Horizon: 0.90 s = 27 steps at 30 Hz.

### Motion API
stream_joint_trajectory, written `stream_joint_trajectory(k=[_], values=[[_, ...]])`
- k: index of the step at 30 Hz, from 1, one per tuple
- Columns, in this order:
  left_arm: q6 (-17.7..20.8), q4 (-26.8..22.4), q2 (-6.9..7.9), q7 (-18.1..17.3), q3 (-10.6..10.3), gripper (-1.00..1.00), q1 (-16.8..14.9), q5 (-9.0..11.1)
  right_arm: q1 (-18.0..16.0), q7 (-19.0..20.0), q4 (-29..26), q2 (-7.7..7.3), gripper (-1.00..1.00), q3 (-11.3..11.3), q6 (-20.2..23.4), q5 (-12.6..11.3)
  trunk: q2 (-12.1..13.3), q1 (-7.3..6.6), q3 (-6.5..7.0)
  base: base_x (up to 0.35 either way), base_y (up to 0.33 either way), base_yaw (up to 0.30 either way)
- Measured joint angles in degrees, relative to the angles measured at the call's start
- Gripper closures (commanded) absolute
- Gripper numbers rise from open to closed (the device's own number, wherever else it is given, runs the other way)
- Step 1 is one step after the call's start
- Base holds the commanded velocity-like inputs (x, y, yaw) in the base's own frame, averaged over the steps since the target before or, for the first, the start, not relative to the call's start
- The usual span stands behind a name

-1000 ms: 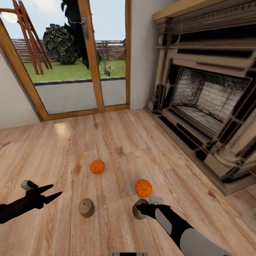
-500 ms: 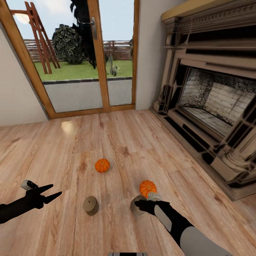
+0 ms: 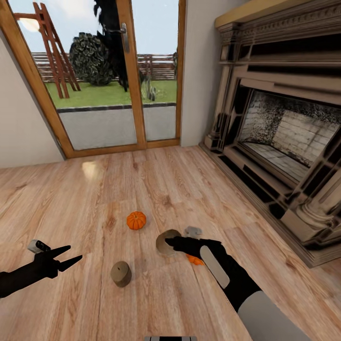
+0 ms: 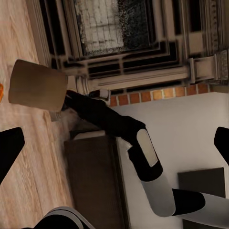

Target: Place each of the two pumpkins and all three candles from the living room inside a cabinet in the living room (use any cabinet), then make sure every cabinet is closed, and position the cauldron so it is next to a table in the living room.

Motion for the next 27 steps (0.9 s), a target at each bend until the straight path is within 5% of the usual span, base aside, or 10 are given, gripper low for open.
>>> stream_joint_trajectory(k=[5, 13, 23, 27], values=[[-0.1, 0.0, -0.04, 0.0, 0.0, -1.00, 0.0, 0.0, 0.0, 0.2, -4.0, -0.05, 1.00, -5.4, 1.0, -0.3, 0.0, 0.00, 0.00, 0.000, 0.000, 0.000], [-0.1, 0.0, -0.15, 0.0, 0.0, -1.00, 0.0, 0.0, 0.1, 0.3, -9.1, -0.72, 1.00, -6.3, 2.2, -2.1, 0.0, 0.00, 0.00, 0.000, 0.000, 0.000], [-0.1, 0.0, -0.34, 6.7, 0.2, -1.00, 0.0, -0.1, 0.3, 0.3, -14.0, -1.80, 1.00, -7.8, 7.3, -5.1, 0.0, 0.00, -0.01, 0.000, 0.000, 0.000], [0.1, 0.0, -0.45, 15.3, 0.4, -1.00, 0.0, 0.0, 0.3, 0.4, -14.1, -2.79, 1.00, -9.7, 7.3, -6.0, 0.0, 0.00, -0.01, 0.000, 0.000, 0.000]])
